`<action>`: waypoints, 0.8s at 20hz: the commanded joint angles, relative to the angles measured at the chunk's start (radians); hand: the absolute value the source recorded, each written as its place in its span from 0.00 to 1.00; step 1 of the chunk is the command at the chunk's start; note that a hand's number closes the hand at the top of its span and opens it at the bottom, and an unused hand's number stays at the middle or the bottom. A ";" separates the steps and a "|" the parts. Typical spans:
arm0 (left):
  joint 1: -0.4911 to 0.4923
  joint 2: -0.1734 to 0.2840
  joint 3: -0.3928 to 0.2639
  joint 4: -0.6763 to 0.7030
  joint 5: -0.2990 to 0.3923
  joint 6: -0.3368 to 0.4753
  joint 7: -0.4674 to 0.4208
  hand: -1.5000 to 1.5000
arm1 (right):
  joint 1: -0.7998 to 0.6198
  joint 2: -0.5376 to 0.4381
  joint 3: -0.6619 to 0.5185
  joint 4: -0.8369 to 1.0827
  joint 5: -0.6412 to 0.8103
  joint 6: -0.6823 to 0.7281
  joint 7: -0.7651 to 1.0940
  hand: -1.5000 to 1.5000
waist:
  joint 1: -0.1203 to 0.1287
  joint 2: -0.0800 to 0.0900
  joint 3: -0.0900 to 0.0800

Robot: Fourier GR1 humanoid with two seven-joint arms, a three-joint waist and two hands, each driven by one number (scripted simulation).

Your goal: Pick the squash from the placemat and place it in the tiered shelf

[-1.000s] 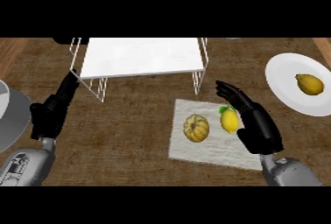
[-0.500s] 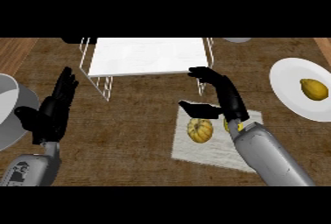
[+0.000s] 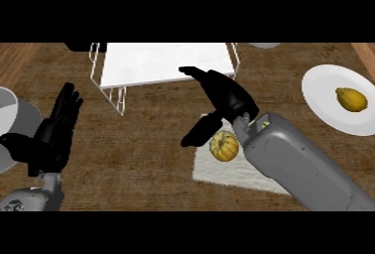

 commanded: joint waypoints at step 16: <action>0.000 -0.015 0.000 -0.017 -0.019 0.004 0.004 0.50 | -0.347 0.261 0.377 0.383 0.090 0.401 0.480 0.00 | -0.003 0.009 0.000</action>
